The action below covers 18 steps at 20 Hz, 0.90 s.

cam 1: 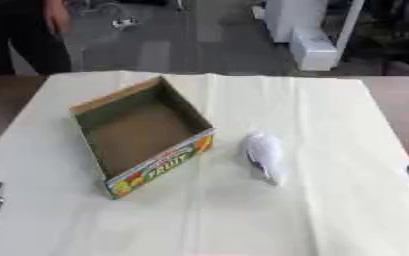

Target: Pick up objects on the table and place them in the box.

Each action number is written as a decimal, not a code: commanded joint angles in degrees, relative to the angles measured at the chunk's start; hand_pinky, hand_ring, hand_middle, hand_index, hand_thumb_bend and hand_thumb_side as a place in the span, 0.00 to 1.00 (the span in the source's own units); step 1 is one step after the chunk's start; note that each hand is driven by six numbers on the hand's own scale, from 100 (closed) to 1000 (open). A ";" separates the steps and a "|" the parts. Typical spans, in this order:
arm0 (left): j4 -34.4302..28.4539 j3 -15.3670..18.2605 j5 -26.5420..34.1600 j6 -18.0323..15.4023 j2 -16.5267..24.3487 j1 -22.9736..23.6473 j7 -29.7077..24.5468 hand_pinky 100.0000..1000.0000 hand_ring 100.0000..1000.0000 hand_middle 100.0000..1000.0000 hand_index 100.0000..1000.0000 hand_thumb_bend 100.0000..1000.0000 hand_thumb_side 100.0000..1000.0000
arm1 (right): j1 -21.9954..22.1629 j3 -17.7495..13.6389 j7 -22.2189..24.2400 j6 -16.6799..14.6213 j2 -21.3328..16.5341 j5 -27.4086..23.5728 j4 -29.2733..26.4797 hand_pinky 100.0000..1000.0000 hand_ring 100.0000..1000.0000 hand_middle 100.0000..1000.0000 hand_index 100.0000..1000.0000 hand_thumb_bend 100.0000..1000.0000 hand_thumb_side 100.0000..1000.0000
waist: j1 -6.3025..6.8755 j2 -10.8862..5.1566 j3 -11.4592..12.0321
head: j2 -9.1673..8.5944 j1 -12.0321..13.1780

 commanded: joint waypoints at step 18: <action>-0.98 0.21 -0.45 -0.01 1.33 -0.55 -0.23 0.65 0.61 0.76 0.82 0.15 0.71 | -6.20 6.53 21.25 0.94 -8.27 8.56 13.92 0.88 0.85 0.94 1.00 0.30 1.00 | -0.14 -0.53 1.27 | 0.63 -0.68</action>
